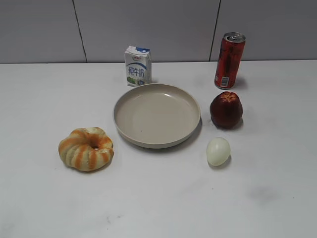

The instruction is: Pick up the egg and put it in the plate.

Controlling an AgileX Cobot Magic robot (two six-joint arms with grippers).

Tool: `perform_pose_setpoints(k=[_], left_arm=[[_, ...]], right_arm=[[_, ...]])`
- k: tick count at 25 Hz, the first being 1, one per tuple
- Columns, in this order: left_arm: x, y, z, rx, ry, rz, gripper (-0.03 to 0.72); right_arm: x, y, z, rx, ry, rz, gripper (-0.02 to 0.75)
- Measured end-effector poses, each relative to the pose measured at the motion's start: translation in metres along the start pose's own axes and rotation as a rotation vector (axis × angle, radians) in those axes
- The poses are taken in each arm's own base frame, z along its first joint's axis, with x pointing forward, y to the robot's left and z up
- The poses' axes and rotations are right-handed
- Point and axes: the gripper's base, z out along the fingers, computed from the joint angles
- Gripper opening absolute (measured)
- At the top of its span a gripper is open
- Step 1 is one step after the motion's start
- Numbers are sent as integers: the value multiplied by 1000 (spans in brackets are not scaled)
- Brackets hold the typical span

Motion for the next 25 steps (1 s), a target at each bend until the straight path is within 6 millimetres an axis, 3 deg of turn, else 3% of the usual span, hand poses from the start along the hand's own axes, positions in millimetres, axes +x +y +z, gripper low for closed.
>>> perform_pose_setpoints(k=[25], left_arm=[[0, 0, 0, 0, 0, 0, 446]], right_arm=[[0, 0, 0, 0, 0, 0, 591]])
